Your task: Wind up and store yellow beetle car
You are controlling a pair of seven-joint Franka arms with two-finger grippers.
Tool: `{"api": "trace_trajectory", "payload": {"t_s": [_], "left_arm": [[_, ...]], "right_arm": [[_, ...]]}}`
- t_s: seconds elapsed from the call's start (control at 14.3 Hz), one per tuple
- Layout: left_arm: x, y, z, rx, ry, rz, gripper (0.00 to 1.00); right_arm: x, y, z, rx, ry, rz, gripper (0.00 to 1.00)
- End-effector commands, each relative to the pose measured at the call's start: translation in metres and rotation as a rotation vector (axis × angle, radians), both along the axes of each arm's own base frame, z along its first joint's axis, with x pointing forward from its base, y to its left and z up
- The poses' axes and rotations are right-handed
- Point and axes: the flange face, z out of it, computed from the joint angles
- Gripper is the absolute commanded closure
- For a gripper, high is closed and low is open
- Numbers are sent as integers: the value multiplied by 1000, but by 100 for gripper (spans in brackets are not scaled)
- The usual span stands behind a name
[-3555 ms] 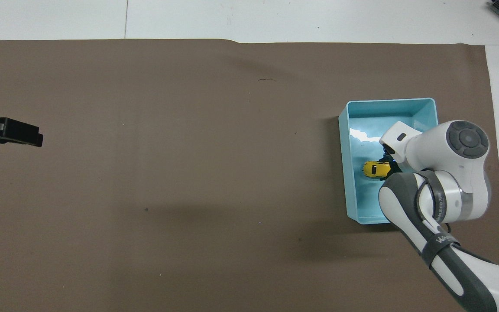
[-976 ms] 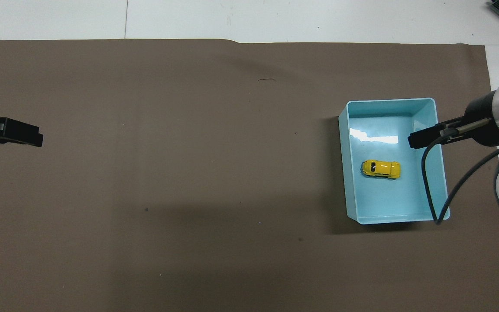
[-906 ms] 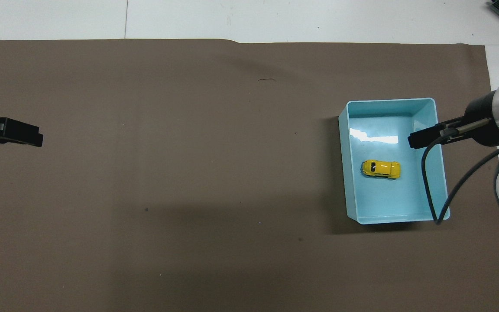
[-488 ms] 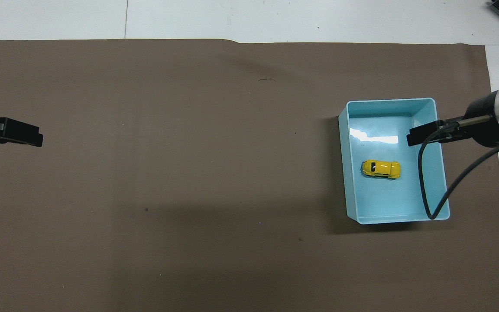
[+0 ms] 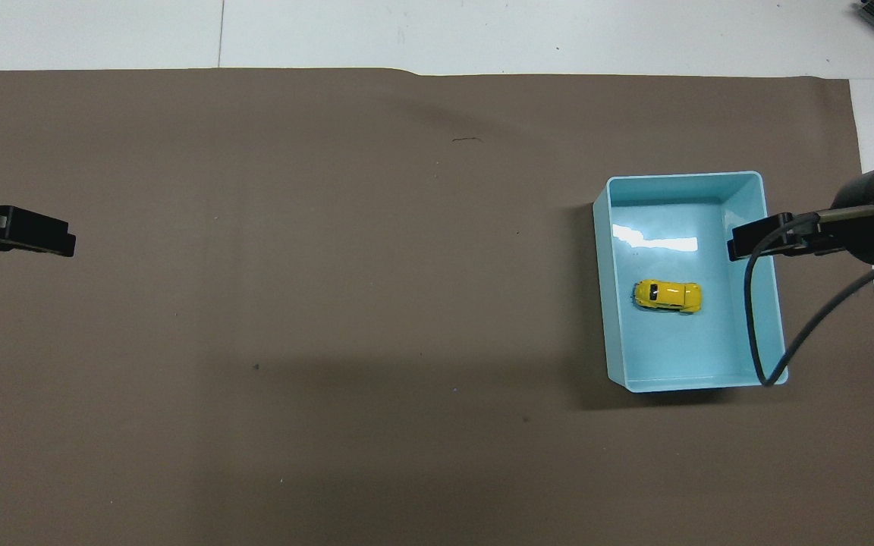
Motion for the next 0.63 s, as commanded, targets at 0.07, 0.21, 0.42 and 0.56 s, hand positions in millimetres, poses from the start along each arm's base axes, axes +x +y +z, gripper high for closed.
{"api": "trace_trajectory", "payload": {"t_s": [0.07,0.21,0.42,0.56], "left_arm": [[-6,2,2,-2,9,10,0],[-6,2,2,-2,9,12,0],[-6,2,2,-2,9,12,0],[-6,2,2,-2,9,10,0]], "right_arm": [[-4,-9,7,-4,-10,-36,0],[-4,-7,8,9,-13,-28,0],[-4,-5,8,9,-11,-23,0],[-5,-5,7,7,-10,-23,0]]}}
